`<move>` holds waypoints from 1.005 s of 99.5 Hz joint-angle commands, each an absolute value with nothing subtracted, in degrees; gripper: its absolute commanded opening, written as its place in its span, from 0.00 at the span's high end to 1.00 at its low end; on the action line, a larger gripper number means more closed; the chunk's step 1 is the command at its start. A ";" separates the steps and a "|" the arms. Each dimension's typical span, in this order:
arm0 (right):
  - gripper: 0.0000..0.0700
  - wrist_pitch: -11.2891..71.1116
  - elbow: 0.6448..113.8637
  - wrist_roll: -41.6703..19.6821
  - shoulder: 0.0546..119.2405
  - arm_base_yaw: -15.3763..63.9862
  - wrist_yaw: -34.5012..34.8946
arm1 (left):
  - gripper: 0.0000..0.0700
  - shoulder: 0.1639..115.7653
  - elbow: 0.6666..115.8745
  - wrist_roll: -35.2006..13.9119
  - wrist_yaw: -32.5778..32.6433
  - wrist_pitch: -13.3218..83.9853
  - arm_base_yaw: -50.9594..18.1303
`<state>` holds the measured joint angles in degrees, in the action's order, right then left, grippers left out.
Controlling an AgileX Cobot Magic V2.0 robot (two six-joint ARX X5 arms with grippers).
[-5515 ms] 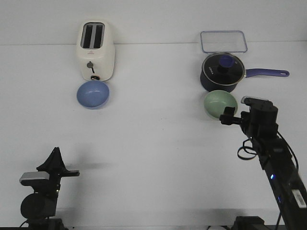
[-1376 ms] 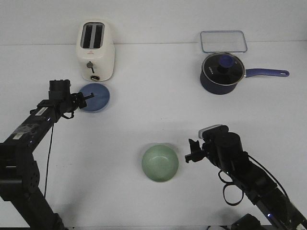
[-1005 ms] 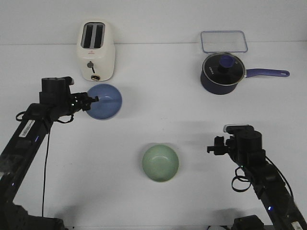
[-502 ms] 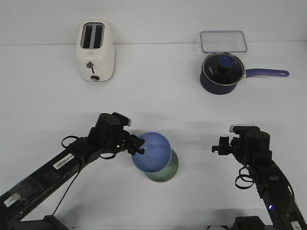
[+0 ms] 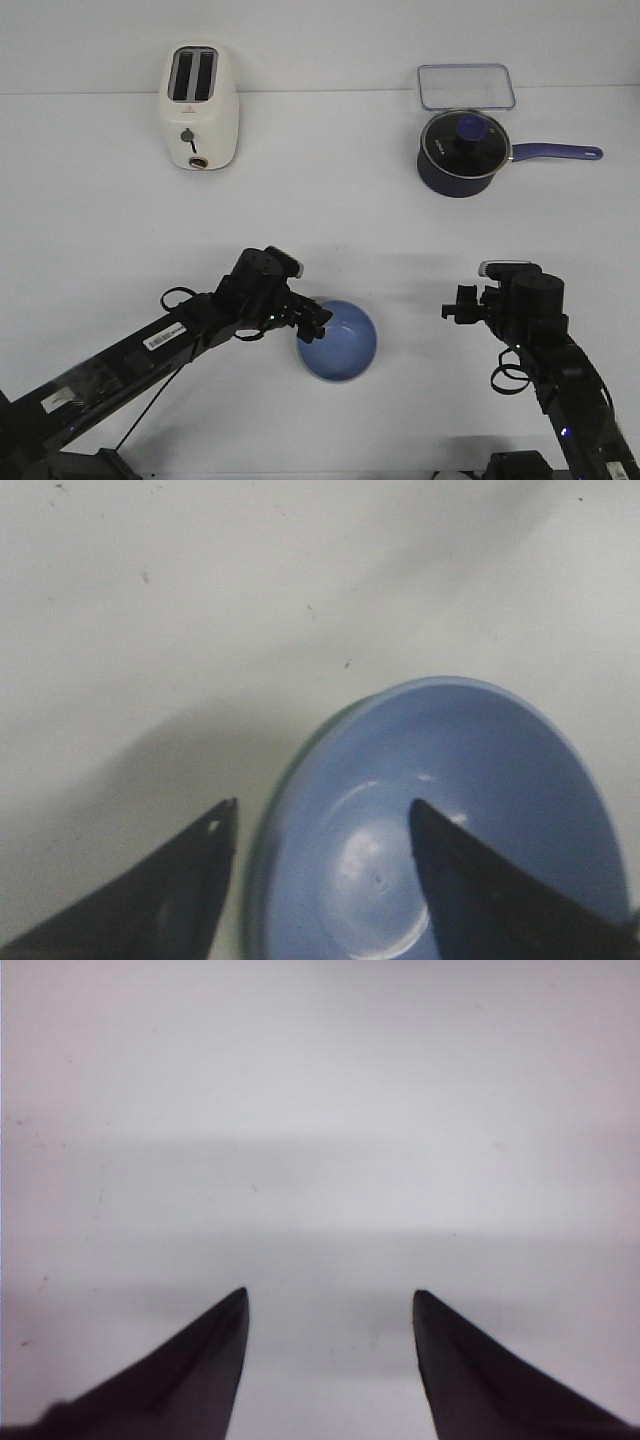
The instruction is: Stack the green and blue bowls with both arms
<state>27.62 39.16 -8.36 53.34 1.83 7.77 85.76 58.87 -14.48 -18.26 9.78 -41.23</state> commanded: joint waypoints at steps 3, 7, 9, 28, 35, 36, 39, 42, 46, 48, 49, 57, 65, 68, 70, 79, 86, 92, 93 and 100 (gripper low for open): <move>0.52 26.92 39.42 -7.86 53.74 1.91 7.94 | 0.39 85.10 60.66 -13.96 -18.46 9.28 -40.53; 0.52 26.76 39.42 -7.84 53.74 1.91 7.97 | 0.39 83.90 60.75 -13.85 -18.26 9.30 -39.51; 0.52 26.61 39.42 -7.79 53.74 1.91 7.97 | 0.39 83.18 60.75 -13.72 -17.91 9.30 -38.92; 0.55 24.01 39.42 -7.16 53.45 1.91 10.41 | 0.51 73.82 60.75 -9.23 -7.84 11.00 -31.81; 0.78 22.61 39.40 -7.07 52.88 1.91 11.57 | 0.81 69.80 60.73 -6.76 -2.26 12.51 -28.42; 0.82 22.46 39.40 -7.05 52.75 1.91 11.84 | 0.86 69.32 60.73 -6.44 -1.72 12.71 -27.99; 0.95 21.76 39.38 -7.05 52.31 1.91 12.16 | 1.00 67.66 60.71 -5.23 -0.08 13.54 -26.52; 1.00 20.99 39.35 -7.03 51.75 1.91 12.16 | 0.97 65.98 60.60 -4.54 1.63 14.35 -24.97; 1.00 19.73 39.16 -7.03 50.74 1.91 12.14 | 0.98 63.92 60.42 -4.19 3.92 15.66 -22.87; 1.00 18.92 38.92 -7.03 50.11 1.91 12.08 | 0.98 62.89 60.20 -3.99 4.97 16.16 -21.80; 1.00 18.44 38.76 -7.03 49.74 1.91 12.08 | 0.98 62.35 60.05 -3.88 5.39 16.40 -21.28; 1.00 13.78 36.18 -7.03 45.32 1.91 12.12 | 0.98 57.49 57.04 -2.87 7.42 16.10 -17.10; 1.00 8.34 31.51 -6.94 38.79 1.91 12.10 | 0.98 51.09 50.68 -2.09 7.51 11.64 -13.02; 1.00 6.17 29.47 -6.63 36.03 1.91 12.10 | 0.98 48.31 47.59 -1.93 7.51 9.10 -11.55; 1.00 4.95 28.12 -6.24 34.15 1.91 12.08 | 0.98 46.37 45.43 -1.72 7.51 7.03 -10.59; 1.00 -0.25 22.70 -5.78 26.09 1.89 10.96 | 0.98 37.65 35.53 -0.01 7.49 -2.48 -6.87; 1.00 -0.75 20.27 -5.85 21.30 1.91 7.46 | 0.98 31.75 29.26 0.21 7.51 -8.93 -4.56; 1.00 -0.64 19.25 -5.76 18.79 1.91 5.28 | 0.98 28.34 25.91 0.16 7.53 -11.90 -2.98; 1.00 -0.67 19.18 -5.76 18.55 1.91 5.06 | 0.98 27.94 25.54 0.12 7.53 -12.23 -2.76; 1.00 -1.10 19.11 -5.78 17.56 1.91 4.12 | 0.98 26.20 24.62 -0.27 7.53 -11.79 -1.63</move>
<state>-0.01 19.14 -6.20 17.61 1.87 4.69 26.52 24.29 -0.91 7.46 -10.76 -2.17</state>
